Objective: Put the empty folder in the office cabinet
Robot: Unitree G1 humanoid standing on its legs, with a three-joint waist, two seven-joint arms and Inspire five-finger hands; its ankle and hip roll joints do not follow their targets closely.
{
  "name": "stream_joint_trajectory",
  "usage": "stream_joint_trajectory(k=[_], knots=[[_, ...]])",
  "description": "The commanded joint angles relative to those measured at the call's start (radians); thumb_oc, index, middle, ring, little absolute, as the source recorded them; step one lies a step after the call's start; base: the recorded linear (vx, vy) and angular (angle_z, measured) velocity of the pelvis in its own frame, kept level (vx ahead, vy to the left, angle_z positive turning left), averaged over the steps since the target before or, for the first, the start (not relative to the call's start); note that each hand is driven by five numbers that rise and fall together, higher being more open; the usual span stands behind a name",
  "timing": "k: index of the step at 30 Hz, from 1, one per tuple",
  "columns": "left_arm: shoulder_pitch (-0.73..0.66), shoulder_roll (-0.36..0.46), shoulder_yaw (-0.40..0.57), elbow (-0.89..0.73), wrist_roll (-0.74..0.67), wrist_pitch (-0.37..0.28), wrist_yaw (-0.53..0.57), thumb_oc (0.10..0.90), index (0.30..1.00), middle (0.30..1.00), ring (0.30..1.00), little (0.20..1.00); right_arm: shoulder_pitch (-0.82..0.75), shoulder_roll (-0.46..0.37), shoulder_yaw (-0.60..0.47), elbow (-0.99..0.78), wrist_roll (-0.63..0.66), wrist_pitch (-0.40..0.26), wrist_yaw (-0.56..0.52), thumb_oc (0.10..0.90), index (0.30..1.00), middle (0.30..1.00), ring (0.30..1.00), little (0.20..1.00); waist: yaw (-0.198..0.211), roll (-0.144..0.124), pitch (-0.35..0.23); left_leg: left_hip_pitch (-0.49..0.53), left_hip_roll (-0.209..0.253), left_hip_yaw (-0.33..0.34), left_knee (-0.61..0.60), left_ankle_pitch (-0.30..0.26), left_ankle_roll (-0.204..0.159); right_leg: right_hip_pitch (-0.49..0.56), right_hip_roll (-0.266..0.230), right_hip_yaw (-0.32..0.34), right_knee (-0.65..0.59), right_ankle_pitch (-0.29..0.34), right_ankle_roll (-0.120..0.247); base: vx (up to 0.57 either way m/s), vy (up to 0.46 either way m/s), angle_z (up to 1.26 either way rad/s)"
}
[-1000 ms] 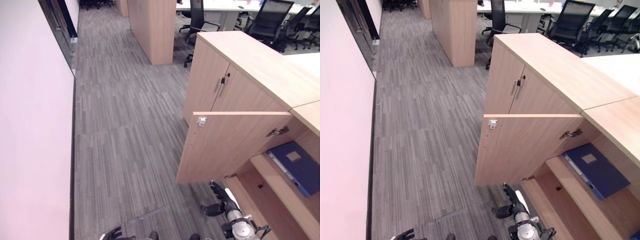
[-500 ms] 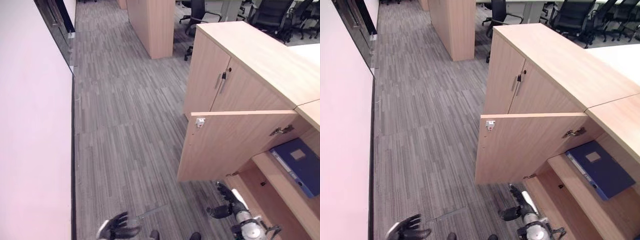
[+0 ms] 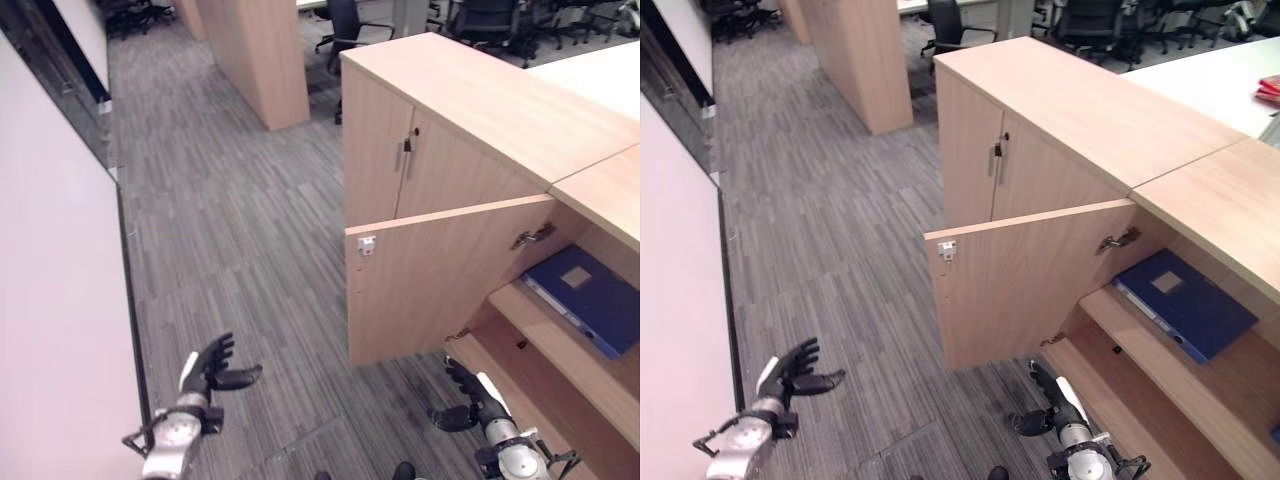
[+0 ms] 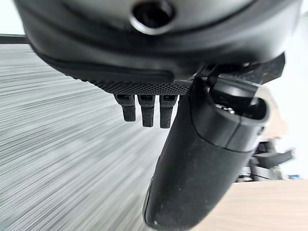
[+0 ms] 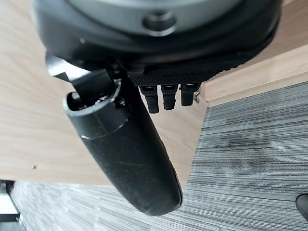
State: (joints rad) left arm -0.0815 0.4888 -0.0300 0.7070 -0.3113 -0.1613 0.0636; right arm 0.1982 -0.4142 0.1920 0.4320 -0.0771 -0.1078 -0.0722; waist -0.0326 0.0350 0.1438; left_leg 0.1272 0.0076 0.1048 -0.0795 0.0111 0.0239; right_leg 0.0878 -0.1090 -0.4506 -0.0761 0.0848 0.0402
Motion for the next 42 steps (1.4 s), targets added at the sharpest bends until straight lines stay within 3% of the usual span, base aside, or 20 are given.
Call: stream_joint_trajectory(k=[1, 10, 17, 22, 25, 39, 42], knots=[[-0.146, 0.140, 0.065, 0.039, -0.063, -0.100, 0.040, 0.800, 0.900, 0.900, 0.900, 0.900, -0.025, -0.045, 0.030, -0.093, -0.003, -0.091, -0.010, 0.800, 0.900, 0.900, 0.900, 0.900, -0.007, -0.004, -0.060, 0.042, 0.050, -0.011, 0.013, -0.103, -0.075, 0.022, -0.061, 0.056, 0.094, -0.131, 0.094, 0.01, -0.025, -0.06], [-0.384, 0.197, -0.069, 0.072, -0.052, -0.102, 0.015, 0.800, 0.900, 0.900, 0.900, 0.900, -0.051, -0.038, 0.058, -0.037, 0.011, -0.090, -0.006, 0.800, 0.900, 0.900, 0.900, 0.900, -0.051, 0.001, -0.075, 0.073, 0.066, 0.029, 0.008, -0.102, -0.084, 0.034, -0.047, 0.084, 0.089, -0.135, 0.093, 0.01, -0.033, -0.17], [-0.515, 0.103, -0.154, 0.061, -0.113, -0.108, 0.012, 0.800, 0.900, 0.900, 0.900, 0.900, -0.066, -0.012, 0.092, 0.007, 0.013, -0.078, -0.013, 0.800, 0.900, 0.900, 0.900, 0.900, -0.081, 0.003, -0.079, 0.085, 0.070, 0.047, -0.002, -0.101, -0.087, 0.036, -0.042, 0.096, 0.078, -0.128, 0.096, -0.02, -0.017, -0.07], [-0.517, -0.043, -0.194, -0.018, -0.179, -0.123, 0.015, 0.800, 0.900, 0.900, 0.900, 0.900, -0.093, -0.004, 0.121, 0.026, -0.013, -0.069, -0.026, 0.800, 0.900, 0.900, 0.900, 0.900, -0.090, -0.003, -0.076, 0.075, 0.070, 0.056, -0.008, -0.090, -0.087, 0.030, -0.043, 0.095, 0.059, -0.112, 0.097, -0.05, -0.028, -0.10], [-0.516, -0.070, -0.224, -0.053, -0.170, -0.119, 0.006, 0.800, 0.900, 0.900, 0.900, 0.900, -0.094, -0.004, 0.122, 0.032, -0.018, -0.067, -0.028, 0.800, 0.900, 0.900, 0.900, 0.900, -0.090, -0.005, -0.076, 0.073, 0.071, 0.052, -0.008, -0.088, -0.088, 0.032, -0.041, 0.094, 0.053, -0.110, 0.096, -0.02, -0.030, -0.03], [-0.443, -0.111, -0.309, -0.204, -0.132, -0.105, -0.055, 0.800, 0.900, 0.900, 0.900, 0.900, -0.102, -0.015, 0.094, 0.032, -0.002, -0.058, -0.034, 0.800, 0.900, 0.900, 0.900, 0.900, -0.101, 0.018, -0.057, 0.050, 0.088, 0.049, 0.000, -0.064, -0.109, 0.037, -0.024, 0.094, 0.022, -0.117, 0.083, -0.03, -0.054, 0.02], [-0.414, -0.092, -0.300, -0.231, -0.123, -0.106, -0.069, 0.800, 0.900, 0.900, 0.900, 0.900, -0.119, -0.029, 0.076, 0.033, 0.008, -0.061, -0.036, 0.800, 0.900, 0.900, 0.900, 0.900, -0.102, 0.017, -0.038, 0.004, 0.101, 0.051, 0.101, -0.078, -0.120, 0.031, -0.023, 0.115, 0.008, -0.114, 0.076, -0.07, -0.040, -0.03]])
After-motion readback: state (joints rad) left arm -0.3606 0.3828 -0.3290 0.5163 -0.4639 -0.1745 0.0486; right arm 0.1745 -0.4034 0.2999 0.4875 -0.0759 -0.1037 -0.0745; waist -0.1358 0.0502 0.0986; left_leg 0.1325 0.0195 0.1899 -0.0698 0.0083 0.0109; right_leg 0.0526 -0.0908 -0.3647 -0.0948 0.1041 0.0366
